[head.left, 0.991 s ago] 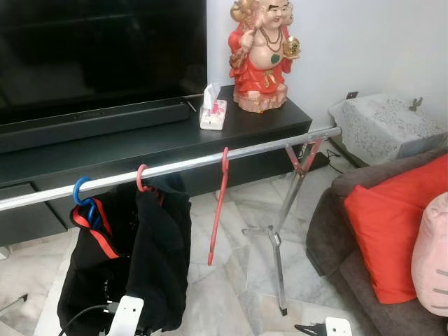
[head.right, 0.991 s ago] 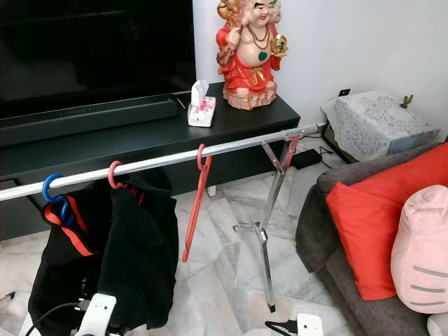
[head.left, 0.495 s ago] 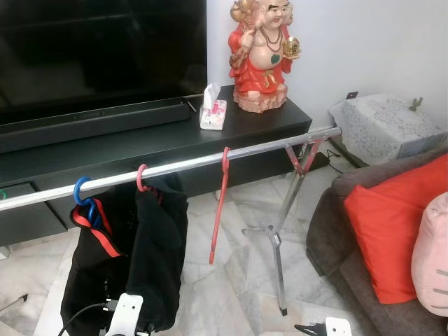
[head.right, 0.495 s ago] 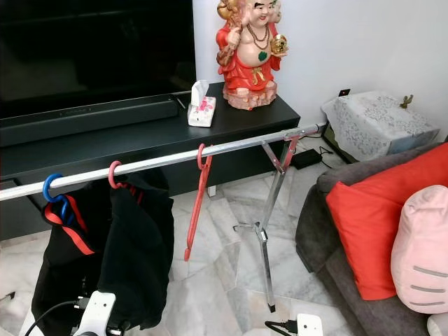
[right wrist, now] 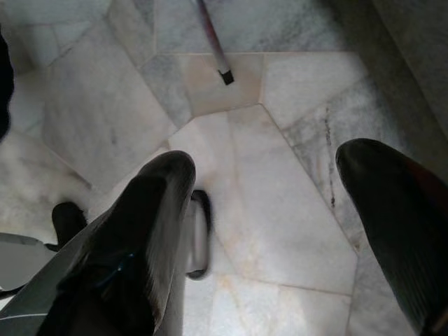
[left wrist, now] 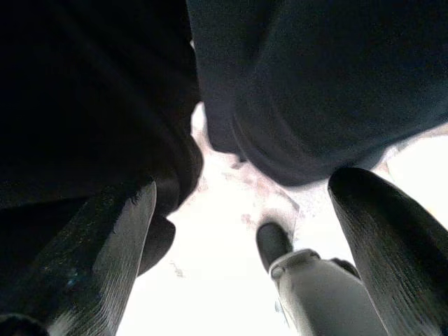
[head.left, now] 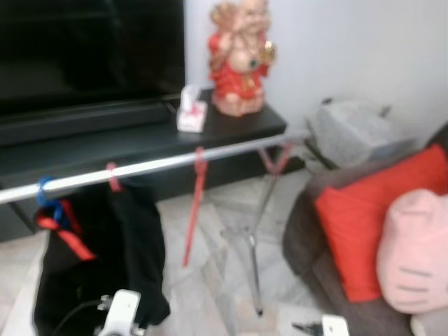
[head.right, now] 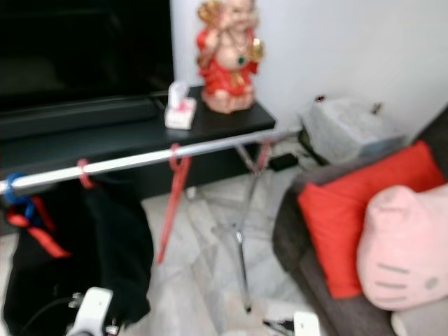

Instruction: Hang hanger

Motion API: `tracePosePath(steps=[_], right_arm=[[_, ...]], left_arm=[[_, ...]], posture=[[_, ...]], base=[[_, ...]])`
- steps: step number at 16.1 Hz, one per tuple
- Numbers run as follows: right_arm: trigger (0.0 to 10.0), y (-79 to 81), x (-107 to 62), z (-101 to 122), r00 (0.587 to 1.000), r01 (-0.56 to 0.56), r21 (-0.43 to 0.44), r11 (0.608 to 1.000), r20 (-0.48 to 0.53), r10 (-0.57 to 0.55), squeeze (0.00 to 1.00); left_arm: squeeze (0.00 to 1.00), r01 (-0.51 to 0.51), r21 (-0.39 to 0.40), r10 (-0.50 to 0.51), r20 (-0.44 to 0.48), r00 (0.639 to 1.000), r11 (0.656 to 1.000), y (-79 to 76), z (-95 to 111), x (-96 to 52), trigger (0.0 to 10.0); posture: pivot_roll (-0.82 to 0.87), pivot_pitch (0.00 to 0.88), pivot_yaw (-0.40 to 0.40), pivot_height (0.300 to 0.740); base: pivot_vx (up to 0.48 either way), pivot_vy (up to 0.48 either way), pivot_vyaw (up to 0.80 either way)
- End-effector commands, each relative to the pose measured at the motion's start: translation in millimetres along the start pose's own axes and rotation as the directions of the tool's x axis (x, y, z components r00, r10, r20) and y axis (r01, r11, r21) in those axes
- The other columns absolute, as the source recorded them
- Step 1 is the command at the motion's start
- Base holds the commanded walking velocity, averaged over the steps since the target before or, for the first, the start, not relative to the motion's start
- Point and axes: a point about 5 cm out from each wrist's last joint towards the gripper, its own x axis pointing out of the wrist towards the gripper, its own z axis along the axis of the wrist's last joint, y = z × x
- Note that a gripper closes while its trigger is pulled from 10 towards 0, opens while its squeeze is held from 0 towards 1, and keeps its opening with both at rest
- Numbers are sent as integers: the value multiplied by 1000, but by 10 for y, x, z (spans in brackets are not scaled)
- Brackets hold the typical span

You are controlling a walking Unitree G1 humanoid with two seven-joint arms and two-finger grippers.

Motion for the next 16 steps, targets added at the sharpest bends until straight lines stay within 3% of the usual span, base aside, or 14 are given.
tracePosePath(steps=[1,5,9,12,13,16], right_arm=[[10000,-87,-17,-17,1000,23,1,1000,-5,-23,0],[10000,-70,-15,-20,1000,15,-3,1000,-7,-15,0],[10000,-71,-19,-36,1000,13,-5,1000,-10,-13,0],[10000,-142,-48,-92,1000,13,-9,1000,-17,-13,0],[10000,-196,-66,-114,1000,16,-18,1000,-18,-16,0],[10000,-240,-75,-108,1000,15,-30,999,-16,-15,0]], left_arm=[[0,12,-26,-11,28,1000,1000,-76,66,15,10000],[0,-16,-30,19,89,996,999,-27,123,6,10000],[0,-137,3,133,208,969,991,194,170,-94,10000],[0,-261,-30,256,335,907,965,386,255,-337,10000],[0,-270,-47,263,434,861,962,399,386,-496,10000],[0,-242,-42,219,597,772,969,344,663,-795,10000]], posture=[[-92,0,-65,740],[-84,0,-66,740],[-63,0,-63,740],[-59,0,-59,740],[-56,0,-59,740],[-44,0,-61,740]], base=[[0,0,0],[0,0,0],[0,0,0],[0,0,0],[0,0,0],[0,0,0]])
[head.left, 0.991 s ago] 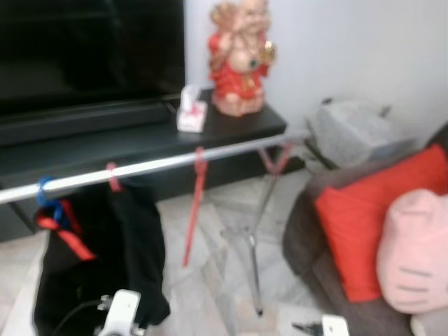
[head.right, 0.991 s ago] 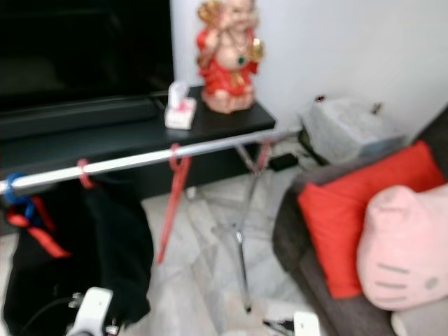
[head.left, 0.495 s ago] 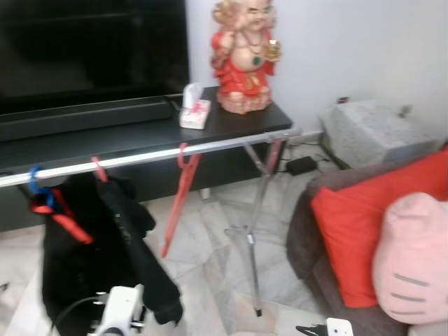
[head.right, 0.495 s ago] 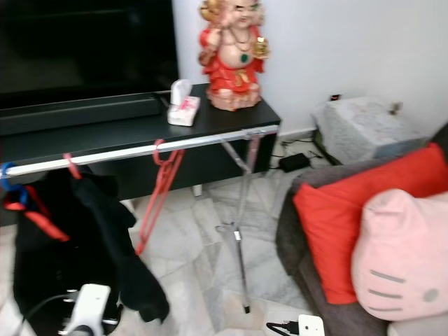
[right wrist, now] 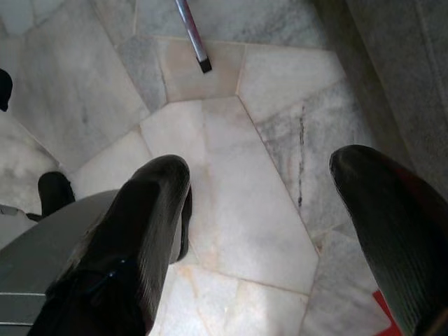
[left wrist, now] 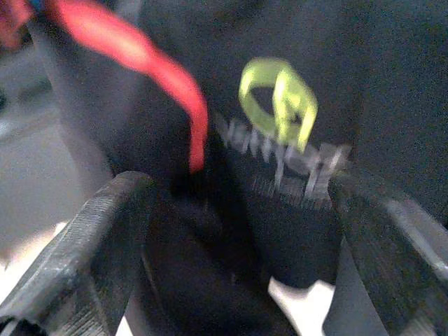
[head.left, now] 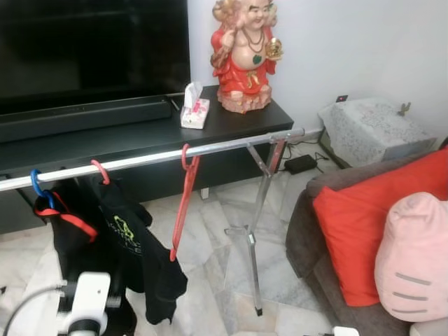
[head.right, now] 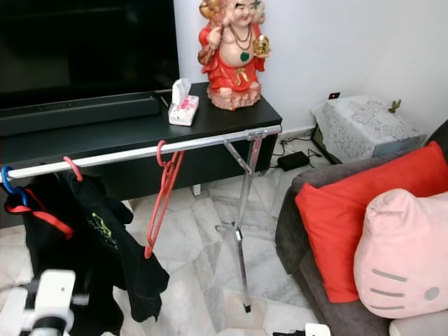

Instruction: Hang hanger

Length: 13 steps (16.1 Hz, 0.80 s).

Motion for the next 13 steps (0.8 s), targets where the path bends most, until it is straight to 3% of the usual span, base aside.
tracePosePath(steps=[1,2,4,7,10,13], right_arm=[[10000,-26,1,26,1000,-1,-8,1000,6,1,0],[10000,-29,2,36,1000,-1,-8,1000,8,1,0],[10000,-292,-8,250,999,21,-6,1000,32,-21,0],[10000,-261,8,291,999,19,-12,1000,41,-19,0],[10000,-200,25,302,999,11,-13,1000,45,-10,0],[10000,-127,29,238,999,7,-12,1000,37,-6,0]], left_arm=[[0,17,5,-18,68,998,1000,-23,165,-12,10000],[0,14,3,-15,94,995,1000,-23,232,-5,10000],[0,20,-60,-11,139,990,998,-62,470,111,10000],[0,38,-136,-20,131,991,990,-210,719,413,10000],[0,57,-220,-37,94,995,974,-358,853,602,10000],[0,-28,-226,26,-13,1000,974,-370,893,769,10000]], posture=[[-43,0,-61,740],[-43,0,-62,740],[-39,0,-64,740],[-48,0,-62,740],[-60,0,-56,740],[-72,0,-52,740]], base=[[0,0,0],[0,0,0],[0,0,0],[0,0,0],[0,0,0],[0,0,0]])
